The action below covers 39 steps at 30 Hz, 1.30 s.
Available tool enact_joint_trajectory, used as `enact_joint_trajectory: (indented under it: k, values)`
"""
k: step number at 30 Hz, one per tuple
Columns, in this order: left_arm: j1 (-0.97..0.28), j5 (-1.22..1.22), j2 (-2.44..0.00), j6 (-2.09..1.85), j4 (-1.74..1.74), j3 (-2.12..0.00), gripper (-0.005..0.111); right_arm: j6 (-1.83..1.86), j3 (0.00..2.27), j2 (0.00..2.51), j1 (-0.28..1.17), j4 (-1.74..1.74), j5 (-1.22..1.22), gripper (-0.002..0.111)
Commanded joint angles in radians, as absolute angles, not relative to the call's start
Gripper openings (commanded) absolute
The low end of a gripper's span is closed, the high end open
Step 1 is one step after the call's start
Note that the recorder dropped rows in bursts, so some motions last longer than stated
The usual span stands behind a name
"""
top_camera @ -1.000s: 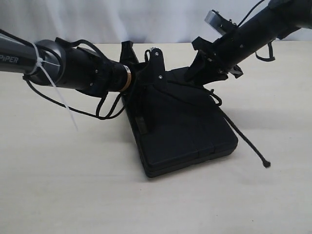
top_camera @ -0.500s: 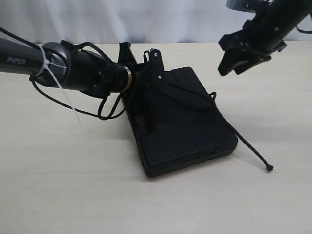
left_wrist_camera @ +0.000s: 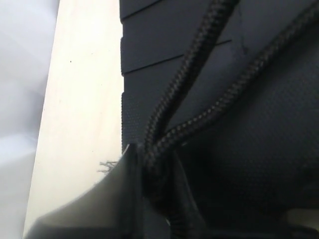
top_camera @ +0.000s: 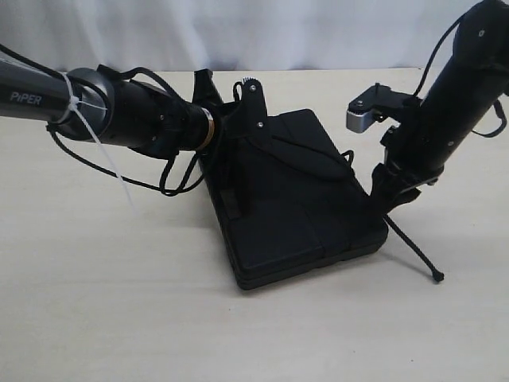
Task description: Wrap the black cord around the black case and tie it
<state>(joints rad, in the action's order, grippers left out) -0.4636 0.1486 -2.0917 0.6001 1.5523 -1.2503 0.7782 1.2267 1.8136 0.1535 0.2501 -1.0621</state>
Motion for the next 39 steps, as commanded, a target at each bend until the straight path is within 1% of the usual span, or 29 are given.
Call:
enact_joint_trajectory:
  k: [1, 5, 16, 17, 19, 21, 22, 24, 25, 27, 32, 34, 37, 39]
  values:
    - [-0.465, 0.11, -2.1, 0.61, 1.513, -1.253, 0.0, 0.8, 1.208, 1.802, 0.165, 0.243, -0.923, 0.042]
    - [-0.465, 0.113, -2.1, 0.61, 1.507, -1.253, 0.0, 0.792, 1.208, 1.806, 0.165, 0.252, -0.872, 0.042]
    - [-0.465, 0.113, -2.1, 0.61, 1.505, -1.253, 0.0, 0.807, 1.208, 1.876, 0.165, 0.309, -0.885, 0.041]
    - [-0.465, 0.113, -2.1, 0.61, 1.505, -1.253, 0.0, 0.807, 1.208, 1.876, 0.165, 0.309, -0.885, 0.039]
    - [-0.465, 0.111, -2.1, 0.61, 1.505, -1.253, 0.0, 0.807, 1.208, 1.876, 0.165, 0.309, -0.889, 0.027]
    - [-0.465, 0.109, -2.1, 0.627, 1.505, -1.253, 0.0, 0.807, 1.208, 1.876, 0.165, 0.309, -0.889, 0.008]
    - [-0.465, 0.101, -2.1, 0.639, 1.505, -1.253, 0.0, 0.802, 1.208, 1.876, 0.165, 0.309, -0.889, 0.005]
    - [-0.465, 0.096, -2.1, 0.654, 1.505, -1.253, 0.0, 0.798, 1.208, 1.876, 0.165, 0.306, -0.896, 0.004]
    - [-0.465, 0.094, -2.1, 0.664, 1.505, -1.253, 0.003, 0.788, 1.208, 1.876, 0.165, 0.302, -0.902, 0.004]
    - [-0.465, 0.094, -2.096, 0.682, 1.5, -1.253, 0.011, 0.768, 1.208, 1.876, 0.165, 0.29, -0.902, 0.004]
    - [-0.465, 0.131, -2.049, 0.689, 1.374, -1.253, 0.043, 0.744, 1.208, 1.853, 0.165, 0.259, -0.909, 0.004]
    - [-0.465, 0.185, -2.013, 0.689, 1.268, -1.253, 0.053, 0.74, 1.208, 1.828, 0.165, 0.253, -0.909, 0.004]
    - [-0.465, 0.317, -1.965, 0.685, 1.17, -1.253, 0.059, 0.74, 1.208, 1.782, 0.165, 0.253, -0.909, 0.004]
    - [-0.465, 0.402, -1.95, 0.685, 1.108, -1.253, 0.058, 0.725, 1.208, 1.75, 0.165, 0.253, -0.909, 0.004]
